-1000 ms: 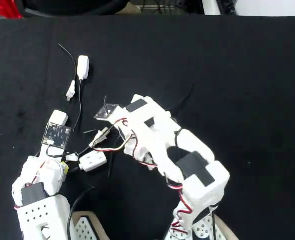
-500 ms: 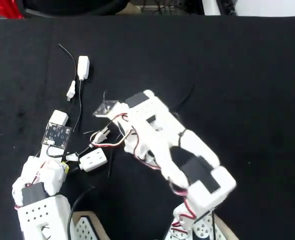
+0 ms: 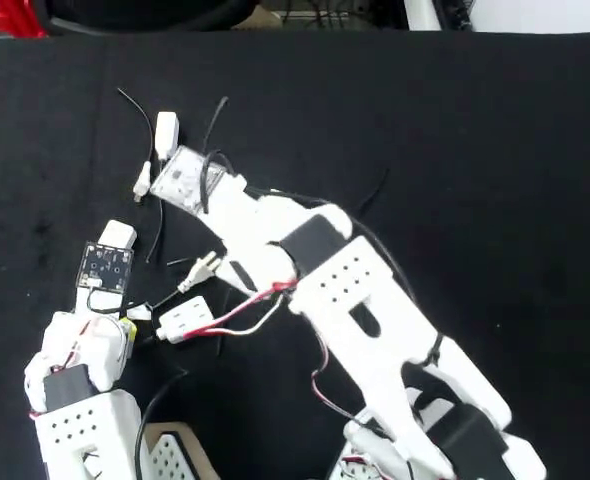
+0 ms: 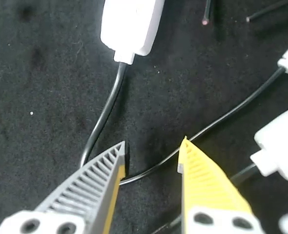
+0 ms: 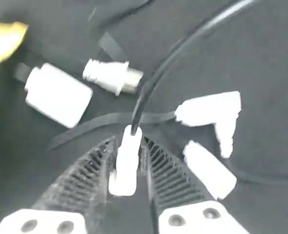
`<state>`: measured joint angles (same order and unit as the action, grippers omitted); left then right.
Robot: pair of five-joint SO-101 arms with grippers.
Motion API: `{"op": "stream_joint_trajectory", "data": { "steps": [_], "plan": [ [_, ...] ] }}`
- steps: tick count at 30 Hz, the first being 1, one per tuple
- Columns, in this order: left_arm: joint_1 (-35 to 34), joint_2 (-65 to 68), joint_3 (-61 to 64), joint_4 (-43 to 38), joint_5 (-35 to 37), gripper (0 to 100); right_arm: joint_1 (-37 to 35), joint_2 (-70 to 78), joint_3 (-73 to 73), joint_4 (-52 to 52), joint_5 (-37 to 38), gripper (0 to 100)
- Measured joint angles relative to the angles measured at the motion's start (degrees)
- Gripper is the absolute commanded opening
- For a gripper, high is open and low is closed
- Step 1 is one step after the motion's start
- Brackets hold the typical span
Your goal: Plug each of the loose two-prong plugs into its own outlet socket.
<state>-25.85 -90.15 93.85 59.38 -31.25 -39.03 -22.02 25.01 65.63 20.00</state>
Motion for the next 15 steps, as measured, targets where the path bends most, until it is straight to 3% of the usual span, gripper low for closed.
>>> {"op": "stream_joint_trajectory", "data": {
  "steps": [3, 10, 15],
  "plan": [
    [1.32, 0.00, 0.00, 0.00, 0.44, 18, -0.26, -0.62, 6.07, -12.66, -0.26, 1.1],
    [13.10, -6.59, 0.09, 0.00, 3.96, 18, -1.32, -8.09, 26.37, -42.64, -6.42, 1.1],
    [16.18, -13.54, 0.09, -0.62, 10.11, 18, 2.55, -23.21, 35.78, -45.89, -7.21, 1.1]
  ]
}}
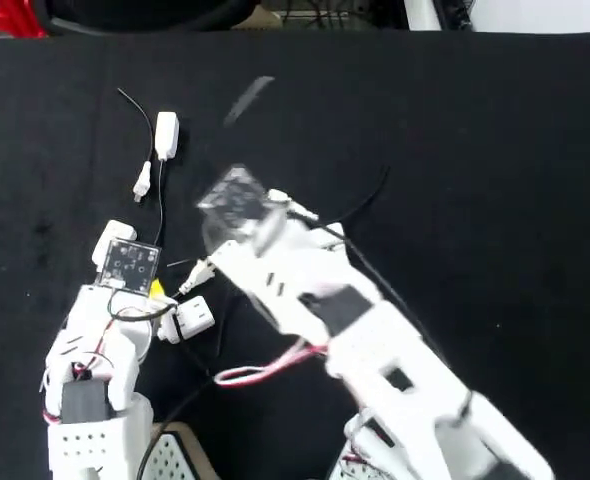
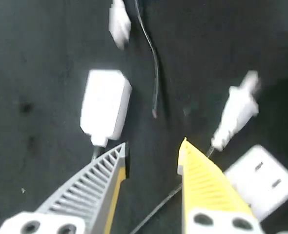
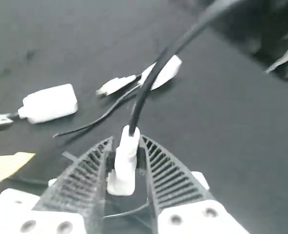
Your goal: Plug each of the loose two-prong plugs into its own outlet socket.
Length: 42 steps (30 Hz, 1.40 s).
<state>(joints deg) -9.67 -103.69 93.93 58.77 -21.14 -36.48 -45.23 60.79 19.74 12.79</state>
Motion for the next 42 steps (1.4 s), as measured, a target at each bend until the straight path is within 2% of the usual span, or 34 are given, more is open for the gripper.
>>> {"op": "stream_joint_trajectory", "data": {
  "steps": [6, 11, 14, 17, 20, 33, 42],
  "plan": [
    [1.23, -0.53, -0.35, -5.10, 0.79, 18, 0.88, -15.47, 6.95, -0.79, -7.74, 1.1],
    [9.05, -0.53, -1.93, -5.63, 2.73, 18, 0.53, -17.76, 10.64, -5.19, -14.86, 1.1],
    [14.42, -0.53, -1.93, -5.63, 5.19, 18, -2.73, -17.76, 12.75, -6.86, -15.56, 1.1],
    [15.91, -0.44, -3.25, -6.07, 5.89, 15, -6.33, -18.11, 14.07, -7.21, -15.21, 1.1],
    [16.35, -0.53, -5.80, -6.07, 5.98, 10, -6.95, -18.37, 14.24, -7.21, -15.21, 1.1],
    [16.53, -0.62, -7.03, -5.98, 5.98, 10, -11.25, -18.81, 15.03, -3.60, -18.02, 1.1],
    [13.10, -0.62, -6.95, -6.24, 10.11, 10, -11.43, -18.90, 9.85, 8.44, -17.85, 1.1]
  ]
}}
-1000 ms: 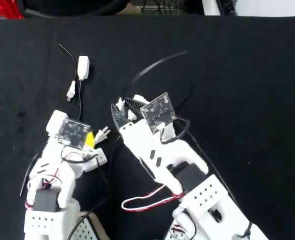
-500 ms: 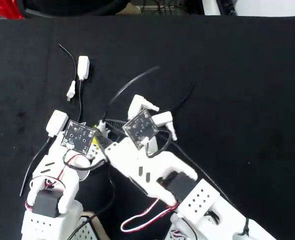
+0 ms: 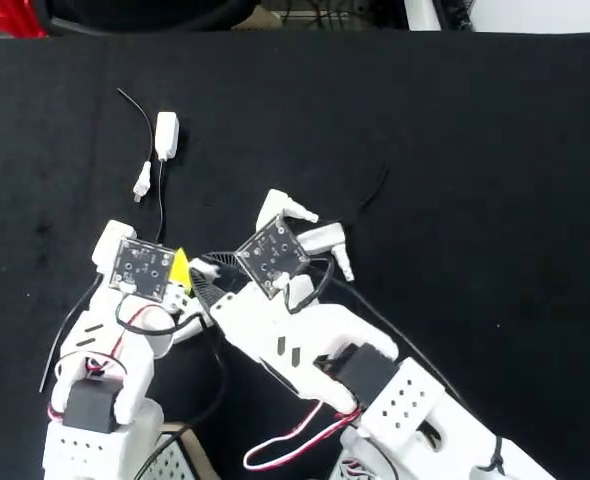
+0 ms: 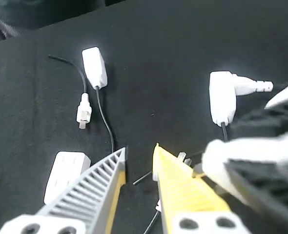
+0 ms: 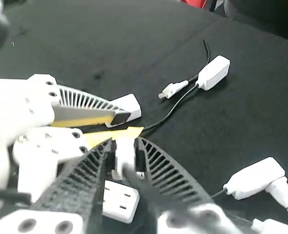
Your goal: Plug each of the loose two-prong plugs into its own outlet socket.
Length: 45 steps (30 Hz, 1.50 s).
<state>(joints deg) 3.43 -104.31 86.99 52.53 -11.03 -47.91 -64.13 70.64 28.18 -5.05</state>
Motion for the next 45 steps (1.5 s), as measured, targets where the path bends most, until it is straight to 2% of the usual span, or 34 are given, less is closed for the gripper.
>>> {"op": "stream_joint_trajectory", "data": {
  "steps": [5, 9, 13, 18, 20, 26, 30, 37, 45],
  "plan": [
    [-0.18, 0.00, 0.00, 0.00, 0.26, 10, 0.00, 0.00, -1.23, 2.55, 0.97, 1.1],
    [-2.11, 0.00, -0.09, 3.69, -2.11, 10, 1.76, 0.09, -2.20, 3.78, 4.48, 1.1],
    [-8.35, 0.00, -0.09, 9.41, -8.26, 10, 3.52, 2.90, -5.89, 9.58, 5.10, 1.1],
    [-18.81, 0.00, -0.09, 13.80, -10.02, 10, 0.79, 14.59, -10.46, 12.48, 4.75, 1.1],
    [-22.86, -0.18, 0.53, 14.86, -10.81, 10, -0.26, 20.48, -12.57, 12.48, 2.46, 1.1],
    [-26.81, -0.09, 1.14, 20.75, -17.32, 9, -1.32, 33.85, -17.93, 12.48, -1.32, 1.1],
    [-30.33, -0.09, 1.14, 20.92, -14.59, 9, -1.32, 38.42, -18.37, 11.25, -4.57, 1.1],
    [-46.95, -0.26, 2.37, 14.77, -5.71, 9, -1.32, 43.08, -18.37, 7.47, -7.21, 1.1],
    [-48.70, -0.09, 3.25, 14.42, -5.19, 9, -1.41, 45.36, -18.37, 5.27, -7.56, 1.1]
  ]
}}
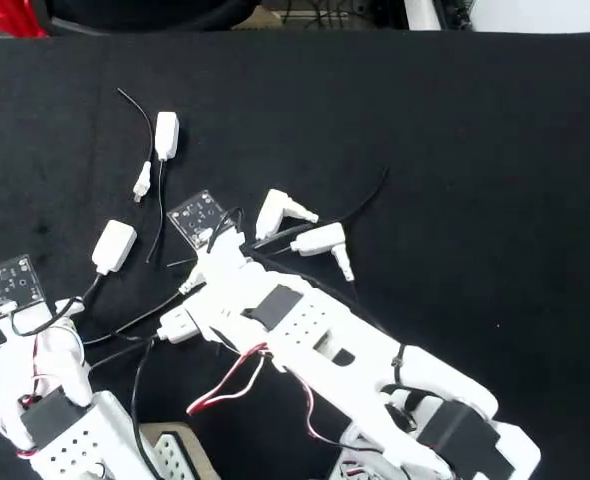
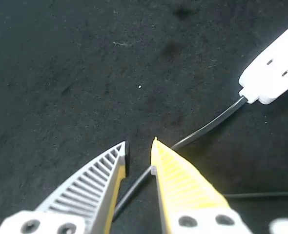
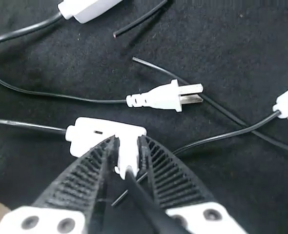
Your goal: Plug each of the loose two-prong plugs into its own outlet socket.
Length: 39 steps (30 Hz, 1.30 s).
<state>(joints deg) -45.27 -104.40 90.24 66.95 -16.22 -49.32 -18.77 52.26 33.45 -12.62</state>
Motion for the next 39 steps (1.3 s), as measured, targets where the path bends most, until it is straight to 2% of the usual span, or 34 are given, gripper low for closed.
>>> {"op": "stream_joint_trajectory", "data": {
  "steps": [13, 17, 27, 39],
  "plan": [
    [0.00, 0.00, 0.00, 0.00, 0.00, 9, -3.96, 8.53, -6.15, -1.23, -0.70, 1.1],
    [0.44, 0.00, 0.00, 0.00, 0.00, 9, -4.13, 12.66, -9.32, -1.05, 2.55, 1.1],
    [1.41, 0.00, 0.00, 0.00, 0.00, 9, -4.75, 15.65, -16.62, 12.13, 9.49, 1.1],
    [1.41, 0.00, 0.00, 0.00, 0.00, 9, -7.56, 16.53, -17.14, 13.54, 11.08, 1.1]
  ]
}}
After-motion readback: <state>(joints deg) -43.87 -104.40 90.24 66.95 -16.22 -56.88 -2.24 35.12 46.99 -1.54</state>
